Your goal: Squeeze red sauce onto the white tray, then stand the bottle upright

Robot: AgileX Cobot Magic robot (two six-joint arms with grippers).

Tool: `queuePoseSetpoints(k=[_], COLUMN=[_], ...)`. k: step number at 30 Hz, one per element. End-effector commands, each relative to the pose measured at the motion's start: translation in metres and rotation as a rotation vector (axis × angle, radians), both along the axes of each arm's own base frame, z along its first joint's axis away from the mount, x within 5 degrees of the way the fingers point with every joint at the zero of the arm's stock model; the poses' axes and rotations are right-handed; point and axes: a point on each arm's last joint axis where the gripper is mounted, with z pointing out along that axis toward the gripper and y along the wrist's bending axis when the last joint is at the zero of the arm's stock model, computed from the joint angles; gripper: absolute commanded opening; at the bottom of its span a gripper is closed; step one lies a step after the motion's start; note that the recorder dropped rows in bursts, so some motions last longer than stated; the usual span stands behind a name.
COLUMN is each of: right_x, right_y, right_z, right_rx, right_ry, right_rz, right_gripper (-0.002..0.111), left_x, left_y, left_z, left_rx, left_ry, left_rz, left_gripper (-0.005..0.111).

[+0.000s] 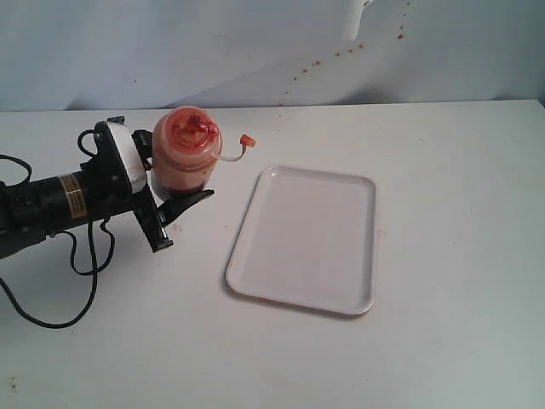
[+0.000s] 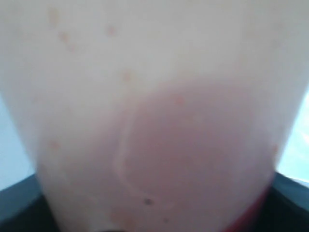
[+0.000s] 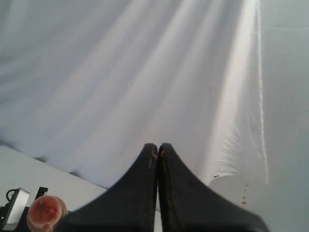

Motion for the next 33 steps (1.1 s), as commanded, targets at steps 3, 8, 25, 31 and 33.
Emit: queuePoseSetpoints(k=[3,8,25,31,33], right_x=[0.057,0.106,0.208,0.231,0.236], right_y=[0.026,0.048,0.087,0.09,0.093], right_z=[-0.005,-0.026,-0.114,-0.129,-0.138], right_rx=[-0.042,-0.051,-0.052,-0.012,-0.042], right_ry=[0.112,0.225,0.437,0.324,0.334], right_rz=[0.018,0.019,-0.044,-0.106,-0.105], right_gripper=[0.0,0.0,0.0,0.0,0.0], left_x=[0.002,0.002,0.015,0.033,0.037], left_y=[-0.003,-0.003,-0.029,-0.031,-0.03], left_z=[0.011,0.011,0.015,0.033,0.036], left_rx=[-0.046,-0.019,0.229,0.335,0.382], left_ry=[-0.047,-0.078,-0.344,-0.505,-0.551], left_rz=[0.003,-0.012,0.236,0.285,0.299], left_gripper=[0.0,0.0,0.0,0.0,0.0])
